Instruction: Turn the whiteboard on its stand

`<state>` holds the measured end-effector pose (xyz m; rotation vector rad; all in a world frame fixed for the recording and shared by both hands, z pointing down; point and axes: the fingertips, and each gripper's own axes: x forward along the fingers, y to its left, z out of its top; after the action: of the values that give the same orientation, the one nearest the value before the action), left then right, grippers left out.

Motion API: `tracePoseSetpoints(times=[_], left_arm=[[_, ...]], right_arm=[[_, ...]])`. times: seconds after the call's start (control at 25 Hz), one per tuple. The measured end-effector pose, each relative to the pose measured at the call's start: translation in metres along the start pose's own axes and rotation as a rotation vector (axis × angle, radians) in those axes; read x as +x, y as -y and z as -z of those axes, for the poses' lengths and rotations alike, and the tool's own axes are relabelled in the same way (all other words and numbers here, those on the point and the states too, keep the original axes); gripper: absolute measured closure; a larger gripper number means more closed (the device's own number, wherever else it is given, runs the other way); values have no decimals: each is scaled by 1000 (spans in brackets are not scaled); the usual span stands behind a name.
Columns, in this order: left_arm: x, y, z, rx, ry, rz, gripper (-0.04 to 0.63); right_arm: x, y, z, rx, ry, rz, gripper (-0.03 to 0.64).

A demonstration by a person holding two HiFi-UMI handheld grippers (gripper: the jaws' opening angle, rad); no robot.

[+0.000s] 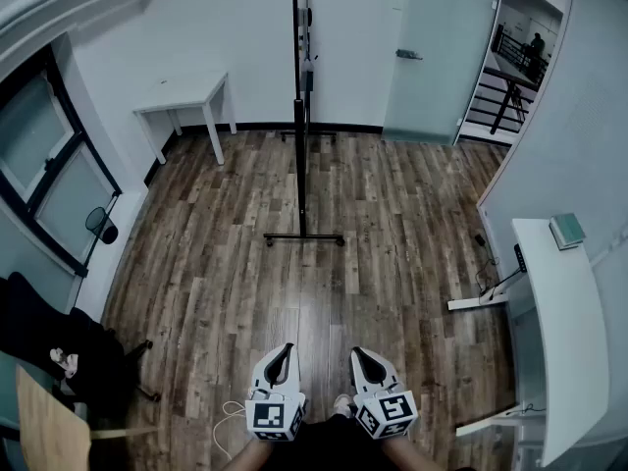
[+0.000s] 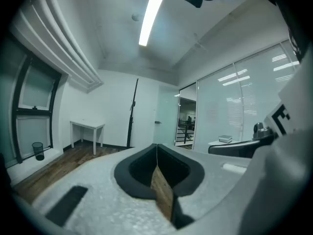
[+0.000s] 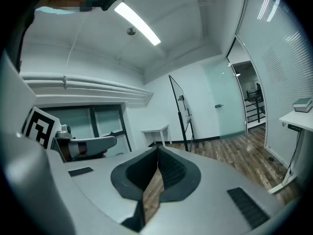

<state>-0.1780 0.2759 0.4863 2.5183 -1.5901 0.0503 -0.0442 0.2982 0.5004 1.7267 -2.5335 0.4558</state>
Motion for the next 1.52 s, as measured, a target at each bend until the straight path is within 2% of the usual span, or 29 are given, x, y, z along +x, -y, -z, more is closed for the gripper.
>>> tracePoseSetpoints(times=[0.4, 0.76, 1.04, 1.28, 1.52], left_arm=[[3, 16, 3, -13, -1, -16, 577], [17, 48, 8, -36, 3, -46, 577], [28, 69, 12, -39, 11, -71, 577], [45, 65, 18, -50, 8, -90, 577], [96, 49, 16, -58, -6, -75, 577]], right_arm=[[-7, 12, 0, 4, 11, -26, 603], [-17, 47, 0, -34, 6, -18, 603], [-17, 72, -3, -34, 23, -64, 603], [-2, 81, -3, -20, 9, -90, 603], [43, 102, -12, -11, -5, -79, 603]])
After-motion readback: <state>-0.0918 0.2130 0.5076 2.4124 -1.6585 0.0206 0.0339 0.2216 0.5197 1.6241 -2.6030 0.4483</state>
